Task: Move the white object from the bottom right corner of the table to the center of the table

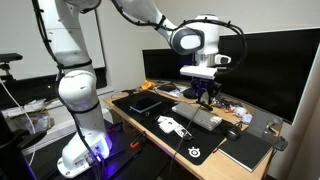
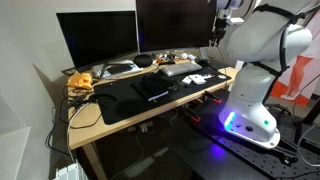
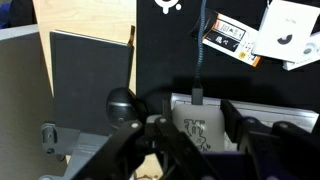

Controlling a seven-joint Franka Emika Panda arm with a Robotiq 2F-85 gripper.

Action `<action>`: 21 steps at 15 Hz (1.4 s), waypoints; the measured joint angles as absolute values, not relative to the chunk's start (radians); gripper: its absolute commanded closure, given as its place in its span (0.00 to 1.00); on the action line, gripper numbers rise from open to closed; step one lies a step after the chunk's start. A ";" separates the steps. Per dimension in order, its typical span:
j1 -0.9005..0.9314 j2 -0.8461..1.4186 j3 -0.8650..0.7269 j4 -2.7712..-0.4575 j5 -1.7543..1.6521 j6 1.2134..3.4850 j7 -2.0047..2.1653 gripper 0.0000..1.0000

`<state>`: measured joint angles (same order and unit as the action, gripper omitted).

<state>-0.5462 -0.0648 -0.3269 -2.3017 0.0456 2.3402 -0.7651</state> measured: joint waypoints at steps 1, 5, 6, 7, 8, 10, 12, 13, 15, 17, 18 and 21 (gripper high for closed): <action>-0.527 -0.071 -0.337 -2.304 0.044 2.339 -0.765 0.74; -0.484 -0.075 -0.387 -2.308 0.046 2.339 -0.786 0.49; -0.484 -0.074 -0.397 -2.309 0.047 2.339 -0.798 0.49; -0.484 -0.073 -0.405 -2.309 0.047 2.339 -0.803 0.49; -0.484 -0.072 -0.408 -2.309 0.047 2.339 -0.804 0.49; -0.483 -0.072 -0.408 -2.309 0.047 2.339 -0.804 0.49; -0.480 -0.072 -0.408 -2.309 0.047 2.339 -0.804 0.74; -0.480 -0.072 -0.408 -2.309 0.047 2.339 -0.804 0.74; -0.473 -0.069 -0.414 -2.309 0.047 2.339 -0.804 0.74; -0.464 -0.067 -0.415 -2.310 0.046 2.339 -0.803 0.74; -0.455 -0.067 -0.414 -2.311 0.046 2.339 -0.802 0.74; -0.409 -0.072 -0.395 -2.314 0.045 2.339 -0.779 0.74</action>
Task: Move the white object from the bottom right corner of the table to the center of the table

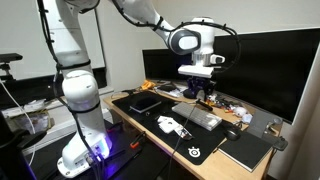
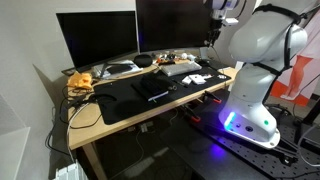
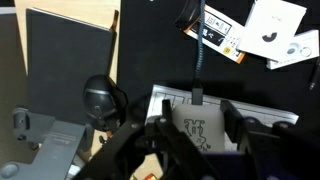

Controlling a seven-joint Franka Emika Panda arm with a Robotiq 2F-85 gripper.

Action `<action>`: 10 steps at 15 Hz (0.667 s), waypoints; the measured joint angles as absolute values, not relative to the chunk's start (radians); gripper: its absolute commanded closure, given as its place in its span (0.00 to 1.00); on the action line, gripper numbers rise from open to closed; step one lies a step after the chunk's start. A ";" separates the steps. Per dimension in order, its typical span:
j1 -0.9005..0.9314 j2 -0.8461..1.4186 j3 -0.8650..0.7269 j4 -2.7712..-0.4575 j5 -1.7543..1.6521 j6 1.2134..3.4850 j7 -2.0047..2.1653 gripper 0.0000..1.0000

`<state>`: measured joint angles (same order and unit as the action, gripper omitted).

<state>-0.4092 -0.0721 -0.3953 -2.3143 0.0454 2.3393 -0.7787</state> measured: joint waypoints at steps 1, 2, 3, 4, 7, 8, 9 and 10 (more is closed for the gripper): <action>-0.391 -0.077 -0.383 -2.315 0.045 2.339 -0.764 0.74; -0.373 -0.085 -0.368 -2.316 0.044 2.339 -0.743 0.74; -0.353 -0.098 -0.350 -2.317 0.042 2.339 -0.715 0.74; -0.332 -0.113 -0.329 -2.318 0.036 2.338 -0.681 0.74; -0.265 -0.168 -0.262 -2.320 0.009 2.331 -0.571 0.74; -0.243 -0.186 -0.241 -2.320 0.003 2.327 -0.536 0.74; -0.221 -0.202 -0.221 -2.320 -0.002 2.323 -0.504 0.74; -0.201 -0.215 -0.204 -2.319 -0.005 2.319 -0.475 0.74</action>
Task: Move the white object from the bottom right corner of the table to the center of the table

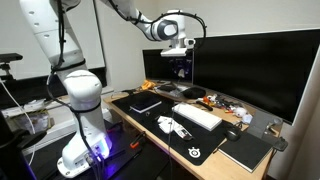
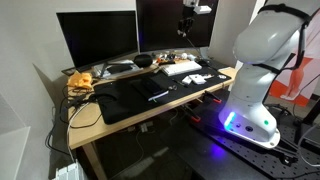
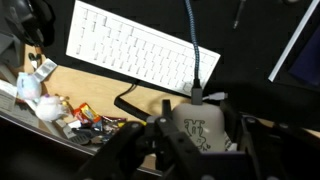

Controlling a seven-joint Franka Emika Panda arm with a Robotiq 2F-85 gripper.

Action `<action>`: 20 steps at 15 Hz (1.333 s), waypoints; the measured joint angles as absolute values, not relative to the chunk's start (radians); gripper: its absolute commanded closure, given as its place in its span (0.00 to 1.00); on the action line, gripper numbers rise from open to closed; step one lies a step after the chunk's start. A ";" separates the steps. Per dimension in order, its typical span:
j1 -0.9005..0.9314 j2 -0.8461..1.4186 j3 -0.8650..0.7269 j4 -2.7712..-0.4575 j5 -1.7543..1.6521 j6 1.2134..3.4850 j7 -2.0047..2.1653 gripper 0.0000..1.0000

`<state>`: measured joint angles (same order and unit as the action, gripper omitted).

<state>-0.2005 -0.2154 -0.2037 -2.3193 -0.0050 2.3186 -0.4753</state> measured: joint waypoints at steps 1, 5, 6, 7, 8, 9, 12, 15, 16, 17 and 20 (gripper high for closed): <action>-0.181 -0.227 -0.187 -2.318 -0.008 2.314 -0.449 0.74; -0.118 -0.251 -0.137 -2.305 -0.010 2.275 -0.359 0.74; -0.105 -0.251 -0.125 -2.296 -0.010 2.254 -0.331 0.74; -0.094 -0.251 -0.111 -2.286 -0.010 2.230 -0.302 0.74; -0.084 -0.250 -0.097 -2.276 -0.011 2.205 -0.273 0.74; -0.075 -0.247 -0.083 -2.266 -0.014 2.180 -0.243 0.74; -0.055 -0.226 -0.050 -2.237 -0.024 2.120 -0.172 0.74; -0.047 -0.183 -0.037 -2.210 -0.027 2.077 -0.129 0.74; -0.045 -0.164 -0.037 -2.200 -0.027 2.067 -0.119 0.74; -0.044 -0.143 -0.037 -2.188 -0.027 2.059 -0.109 0.74; -0.045 -0.071 -0.040 -2.156 -0.027 2.050 -0.084 0.74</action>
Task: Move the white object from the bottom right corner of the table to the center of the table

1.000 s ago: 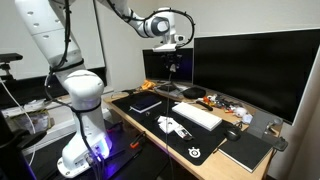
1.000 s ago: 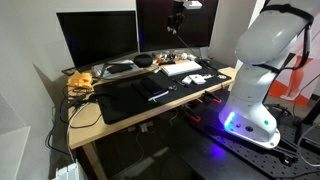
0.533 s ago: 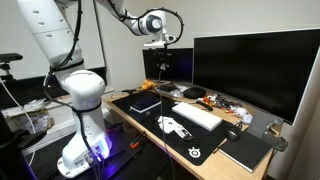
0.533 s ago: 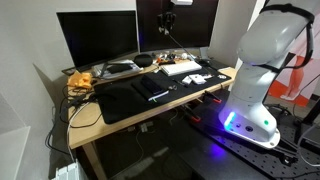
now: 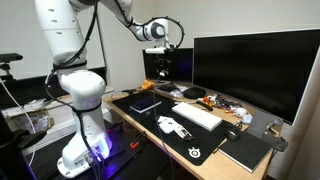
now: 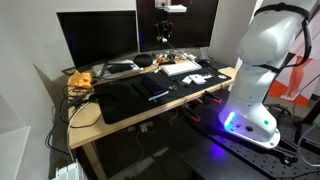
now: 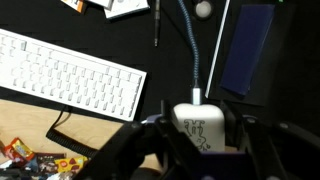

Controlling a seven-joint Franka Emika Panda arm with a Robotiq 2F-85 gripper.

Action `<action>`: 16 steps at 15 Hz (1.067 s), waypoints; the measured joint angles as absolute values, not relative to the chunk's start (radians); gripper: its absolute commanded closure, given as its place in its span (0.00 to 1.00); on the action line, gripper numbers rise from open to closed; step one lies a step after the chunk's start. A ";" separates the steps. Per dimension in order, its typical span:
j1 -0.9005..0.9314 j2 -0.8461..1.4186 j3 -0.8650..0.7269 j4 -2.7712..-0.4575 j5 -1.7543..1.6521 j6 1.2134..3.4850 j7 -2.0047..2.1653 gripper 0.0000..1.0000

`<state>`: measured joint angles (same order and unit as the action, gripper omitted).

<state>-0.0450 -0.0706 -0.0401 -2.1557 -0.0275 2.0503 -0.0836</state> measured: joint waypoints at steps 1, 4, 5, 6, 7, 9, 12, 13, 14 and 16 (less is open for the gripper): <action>-0.045 -0.045 -0.042 -2.145 -0.027 2.049 -0.075 0.74; -0.048 0.023 -0.051 -2.123 -0.027 2.049 -0.071 0.74; -0.049 0.041 -0.053 -2.117 -0.027 2.051 -0.071 0.74; -0.050 0.058 -0.054 -2.113 -0.027 2.054 -0.071 0.74; -0.051 0.073 -0.054 -2.110 -0.027 2.057 -0.071 0.74; -0.052 0.098 -0.054 -2.105 -0.028 2.065 -0.071 0.74; -0.051 0.129 -0.054 -2.097 -0.034 2.080 -0.071 0.74; -0.051 0.140 -0.054 -2.091 -0.035 2.085 -0.071 0.74; -0.051 0.151 -0.054 -2.085 -0.035 2.090 -0.071 0.74; -0.051 0.174 -0.054 -2.070 -0.035 2.102 -0.071 0.74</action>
<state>-0.0509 0.1741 -0.0538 -2.0703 -0.0346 2.1022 -0.0715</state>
